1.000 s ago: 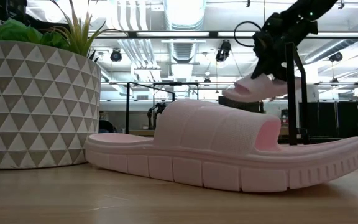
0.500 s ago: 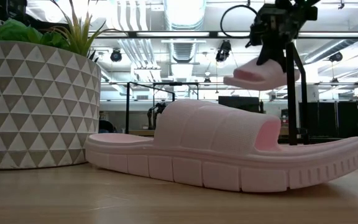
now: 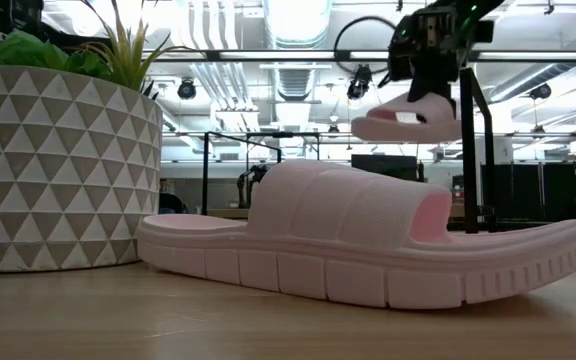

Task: Pick and place slides into the shelf
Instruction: Put the top pink slide on the shelf

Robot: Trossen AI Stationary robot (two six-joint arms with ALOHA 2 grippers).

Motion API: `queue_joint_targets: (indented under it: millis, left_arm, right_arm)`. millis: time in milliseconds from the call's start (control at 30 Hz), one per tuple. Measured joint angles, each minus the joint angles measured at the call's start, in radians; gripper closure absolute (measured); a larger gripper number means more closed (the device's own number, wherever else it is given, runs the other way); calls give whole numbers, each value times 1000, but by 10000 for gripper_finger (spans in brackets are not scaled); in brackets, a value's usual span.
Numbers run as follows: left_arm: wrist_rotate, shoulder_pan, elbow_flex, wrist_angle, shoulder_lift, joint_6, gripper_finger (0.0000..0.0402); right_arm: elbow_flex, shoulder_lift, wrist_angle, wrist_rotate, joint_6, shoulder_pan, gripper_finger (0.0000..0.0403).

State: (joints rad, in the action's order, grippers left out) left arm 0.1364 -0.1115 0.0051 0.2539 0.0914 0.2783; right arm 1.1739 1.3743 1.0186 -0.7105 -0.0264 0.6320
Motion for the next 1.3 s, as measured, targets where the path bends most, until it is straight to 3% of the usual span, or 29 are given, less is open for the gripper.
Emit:
queue_joint_targets:
  millis: [300,700,1300]
  left_arm:
    - [0,0,0,0,0,0,391]
    - [0,0,0,0,0,0,391]
    - [0,0,0,0,0,0,391]
  right_arm:
    - [64,146,122,-4,95,0,390]
    - [70,268,155,-80,118,-6,390]
    - [50,310,155,-85,112,-42,390]
